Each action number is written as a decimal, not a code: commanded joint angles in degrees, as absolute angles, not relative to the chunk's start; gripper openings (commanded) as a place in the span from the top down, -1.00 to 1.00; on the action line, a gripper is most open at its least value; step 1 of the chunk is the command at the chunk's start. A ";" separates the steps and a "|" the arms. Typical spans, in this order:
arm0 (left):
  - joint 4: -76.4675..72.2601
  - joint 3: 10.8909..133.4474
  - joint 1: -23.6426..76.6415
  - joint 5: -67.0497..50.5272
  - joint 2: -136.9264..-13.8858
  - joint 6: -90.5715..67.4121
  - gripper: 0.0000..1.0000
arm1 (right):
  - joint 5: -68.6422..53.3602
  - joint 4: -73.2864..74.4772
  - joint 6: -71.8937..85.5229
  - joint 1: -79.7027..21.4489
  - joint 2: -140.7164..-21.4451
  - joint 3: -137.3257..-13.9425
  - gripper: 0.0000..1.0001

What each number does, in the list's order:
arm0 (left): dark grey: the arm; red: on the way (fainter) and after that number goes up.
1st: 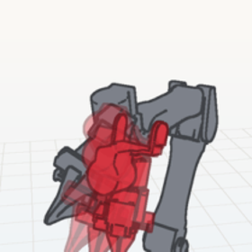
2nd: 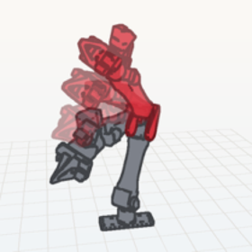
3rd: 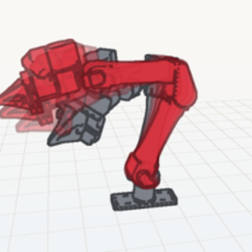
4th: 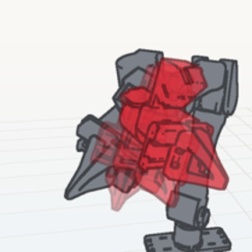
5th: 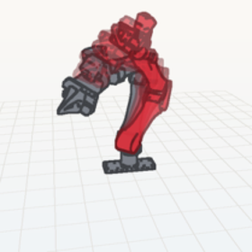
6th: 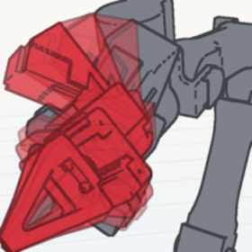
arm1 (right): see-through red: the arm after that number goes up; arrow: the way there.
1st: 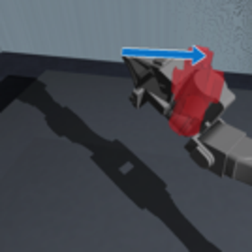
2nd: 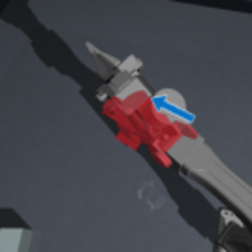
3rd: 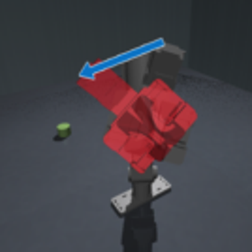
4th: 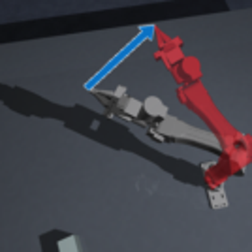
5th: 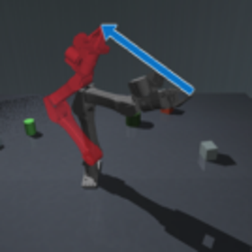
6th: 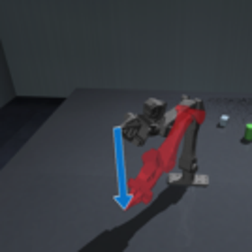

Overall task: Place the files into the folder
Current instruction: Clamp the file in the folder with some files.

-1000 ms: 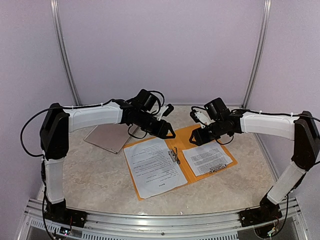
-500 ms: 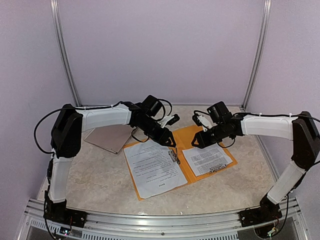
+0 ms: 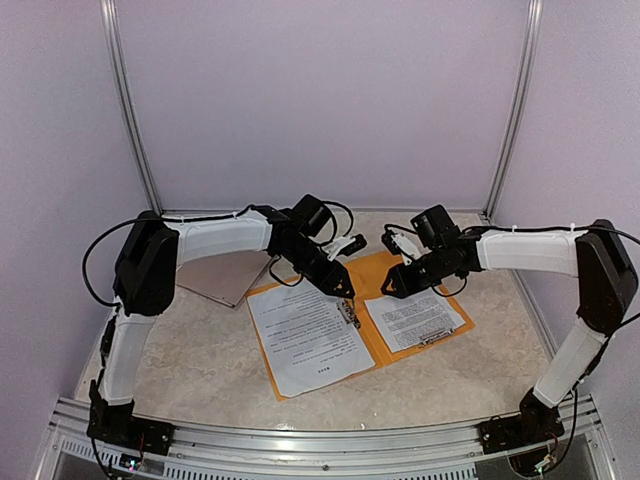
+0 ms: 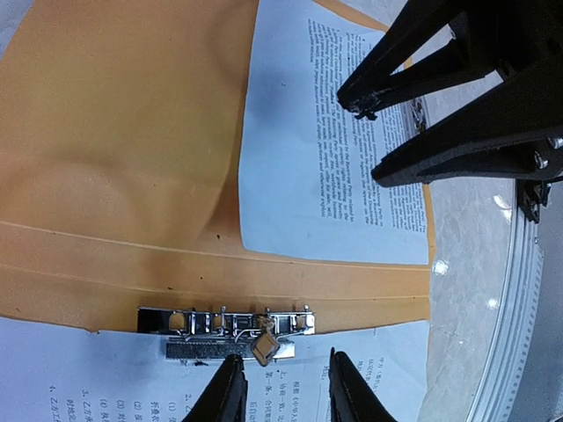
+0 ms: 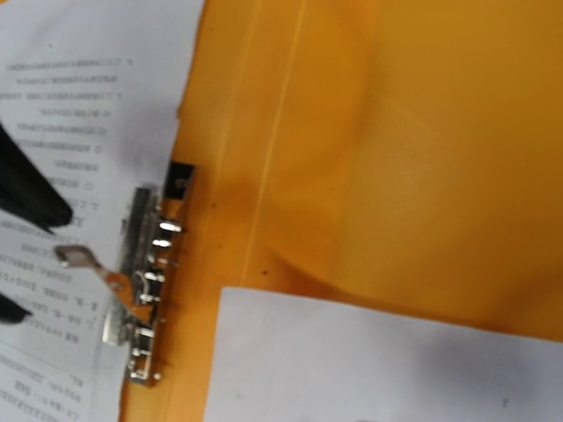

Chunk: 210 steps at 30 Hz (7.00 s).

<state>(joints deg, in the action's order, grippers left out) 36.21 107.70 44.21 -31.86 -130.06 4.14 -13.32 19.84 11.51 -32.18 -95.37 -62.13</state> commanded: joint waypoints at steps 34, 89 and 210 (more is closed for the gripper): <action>38.63 113.84 44.76 -30.28 -134.82 12.71 0.62 | -15.72 20.97 10.82 -31.32 -98.75 -64.90 0.39; 29.86 102.39 44.21 -30.77 -130.98 8.85 1.00 | -18.24 -4.64 19.12 -36.89 -87.58 -42.75 0.20; 29.09 95.32 35.68 -29.73 -140.15 -2.48 1.00 | 4.77 7.92 21.27 -51.92 -111.54 -54.10 1.00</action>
